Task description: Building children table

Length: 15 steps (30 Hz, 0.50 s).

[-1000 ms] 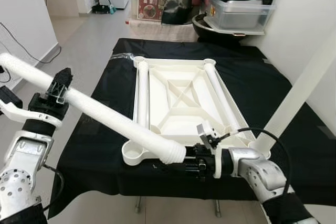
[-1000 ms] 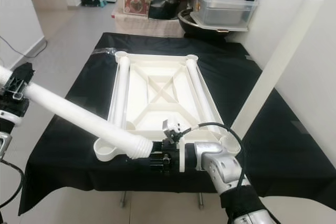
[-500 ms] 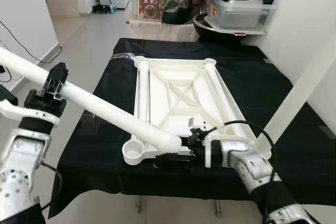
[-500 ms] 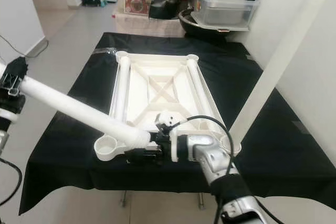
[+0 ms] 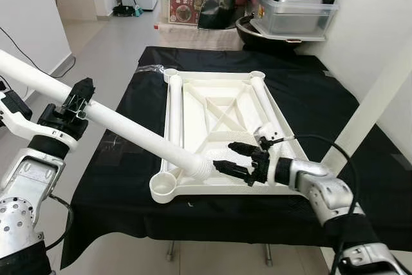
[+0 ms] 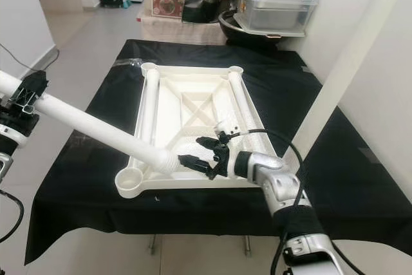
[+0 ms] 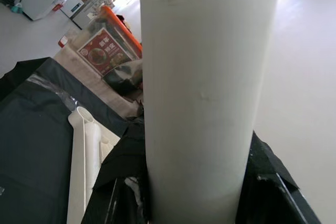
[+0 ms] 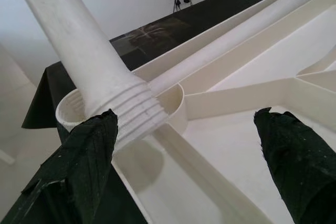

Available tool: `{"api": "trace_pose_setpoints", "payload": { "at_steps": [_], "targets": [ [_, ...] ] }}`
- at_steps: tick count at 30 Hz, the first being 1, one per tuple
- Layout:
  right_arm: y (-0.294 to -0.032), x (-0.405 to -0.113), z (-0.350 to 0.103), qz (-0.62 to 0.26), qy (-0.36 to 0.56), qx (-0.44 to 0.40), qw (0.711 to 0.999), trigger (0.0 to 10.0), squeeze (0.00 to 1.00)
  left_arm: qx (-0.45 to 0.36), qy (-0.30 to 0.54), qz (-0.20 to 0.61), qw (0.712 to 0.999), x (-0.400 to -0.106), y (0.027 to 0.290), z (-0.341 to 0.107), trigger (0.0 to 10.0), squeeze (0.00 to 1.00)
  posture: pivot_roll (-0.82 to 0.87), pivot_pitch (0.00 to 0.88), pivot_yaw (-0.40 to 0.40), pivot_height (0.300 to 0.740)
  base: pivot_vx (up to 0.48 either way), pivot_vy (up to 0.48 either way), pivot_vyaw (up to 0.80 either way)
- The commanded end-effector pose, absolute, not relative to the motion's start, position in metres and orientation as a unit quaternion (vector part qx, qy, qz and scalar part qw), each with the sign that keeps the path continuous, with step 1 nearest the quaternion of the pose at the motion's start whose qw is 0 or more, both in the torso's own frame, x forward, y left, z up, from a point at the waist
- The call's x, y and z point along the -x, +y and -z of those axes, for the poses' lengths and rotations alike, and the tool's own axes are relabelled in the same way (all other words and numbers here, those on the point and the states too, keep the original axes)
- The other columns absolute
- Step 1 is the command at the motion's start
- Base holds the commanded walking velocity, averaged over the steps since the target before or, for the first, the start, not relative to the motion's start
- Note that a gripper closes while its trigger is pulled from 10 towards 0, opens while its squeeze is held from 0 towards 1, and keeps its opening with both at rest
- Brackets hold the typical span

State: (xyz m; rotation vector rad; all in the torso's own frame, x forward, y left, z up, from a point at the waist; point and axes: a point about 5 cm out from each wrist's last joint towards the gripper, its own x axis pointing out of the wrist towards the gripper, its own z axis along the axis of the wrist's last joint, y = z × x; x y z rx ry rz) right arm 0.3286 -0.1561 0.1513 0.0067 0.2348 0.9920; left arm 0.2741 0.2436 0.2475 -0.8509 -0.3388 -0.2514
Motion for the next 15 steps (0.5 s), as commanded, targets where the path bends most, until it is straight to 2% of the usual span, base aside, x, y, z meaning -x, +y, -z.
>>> {"api": "trace_pose_setpoints", "payload": {
  "at_steps": [1,3,4,7,10,12,15],
  "targets": [
    [-0.145,-0.332,-0.179,-0.501,0.069,0.011,0.863,10.0,0.00,0.403,-0.151,0.123,0.894,-0.278,0.238,-0.245,10.0,0.00,0.08,0.000,-0.031,0.740,0.000,0.000,0.00],
    [-0.124,-0.337,-0.203,-0.518,0.035,0.020,0.855,10.0,0.00,0.403,-0.143,0.127,0.895,-0.281,0.233,-0.242,10.0,0.00,0.08,0.000,-0.025,0.740,0.000,0.000,0.00],
    [-0.124,-0.337,-0.203,-0.518,0.035,0.020,0.855,10.0,0.00,0.403,-0.143,0.127,0.895,-0.281,0.233,-0.242,10.0,0.00,0.08,0.000,-0.025,0.740,0.000,0.000,0.00],
    [-0.083,-0.341,-0.227,-0.549,0.008,0.036,0.835,10.0,0.00,0.398,-0.134,0.134,0.897,-0.284,0.228,-0.240,10.0,0.00,0.09,0.000,-0.025,0.740,0.000,0.000,0.00],
    [-0.075,-0.340,-0.230,-0.556,0.006,0.039,0.830,10.0,0.00,0.398,-0.133,0.135,0.898,-0.284,0.227,-0.240,10.0,0.00,0.09,0.000,-0.025,0.740,0.000,0.000,0.00],
    [-0.055,-0.337,-0.231,-0.583,0.014,0.051,0.811,10.0,0.00,0.395,-0.130,0.138,0.899,-0.285,0.225,-0.240,10.0,0.00,0.10,0.000,-0.032,0.740,0.000,0.000,0.00],
    [-0.041,-0.336,-0.225,-0.592,0.036,0.071,0.802,10.0,0.00,0.393,-0.128,0.140,0.900,-0.284,0.223,-0.239,10.0,0.00,0.11,0.000,-0.039,0.740,0.000,0.000,0.00]
  ]
}}
